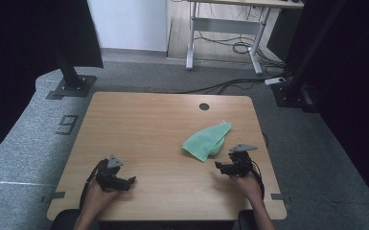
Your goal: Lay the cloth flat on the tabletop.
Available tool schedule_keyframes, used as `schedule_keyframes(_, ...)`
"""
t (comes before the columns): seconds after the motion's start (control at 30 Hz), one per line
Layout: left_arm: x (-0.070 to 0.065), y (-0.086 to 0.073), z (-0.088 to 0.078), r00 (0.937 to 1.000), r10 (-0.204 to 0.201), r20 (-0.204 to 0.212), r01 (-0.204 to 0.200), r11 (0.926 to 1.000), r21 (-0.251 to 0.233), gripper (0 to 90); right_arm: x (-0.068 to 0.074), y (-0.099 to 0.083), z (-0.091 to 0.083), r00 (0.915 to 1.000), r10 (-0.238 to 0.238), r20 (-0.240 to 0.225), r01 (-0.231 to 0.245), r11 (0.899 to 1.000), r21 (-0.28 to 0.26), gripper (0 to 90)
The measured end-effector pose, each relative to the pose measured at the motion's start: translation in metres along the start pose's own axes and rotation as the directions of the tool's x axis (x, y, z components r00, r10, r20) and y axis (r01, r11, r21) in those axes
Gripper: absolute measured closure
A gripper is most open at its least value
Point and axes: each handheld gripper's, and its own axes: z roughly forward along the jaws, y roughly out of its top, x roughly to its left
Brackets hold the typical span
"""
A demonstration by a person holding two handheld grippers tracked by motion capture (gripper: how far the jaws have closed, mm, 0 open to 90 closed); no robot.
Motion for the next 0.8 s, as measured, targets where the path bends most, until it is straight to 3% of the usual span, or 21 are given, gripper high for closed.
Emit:
schedule_keyframes(0.4,0.000,0.000,0.000,1.0000,-0.002,0.000,0.002,1.0000,-0.001,0.0,-0.001,0.044,0.012,0.9995,-0.033,0.003,0.033,0.999,-0.043,20.1)
schedule_keyframes(0.57,0.000,0.000,0.000,1.0000,-0.002,0.000,0.002,1.0000,-0.002,0.0,0.000,0.056,0.022,0.9992,-0.039,0.005,0.039,0.999,-0.035,18.7)
schedule_keyframes(0.8,0.000,0.000,0.000,1.0000,0.000,0.000,0.000,1.0000,0.000,0.0,-0.003,0.068,0.050,0.9985,-0.054,0.007,0.054,0.999,0.007,21.4)
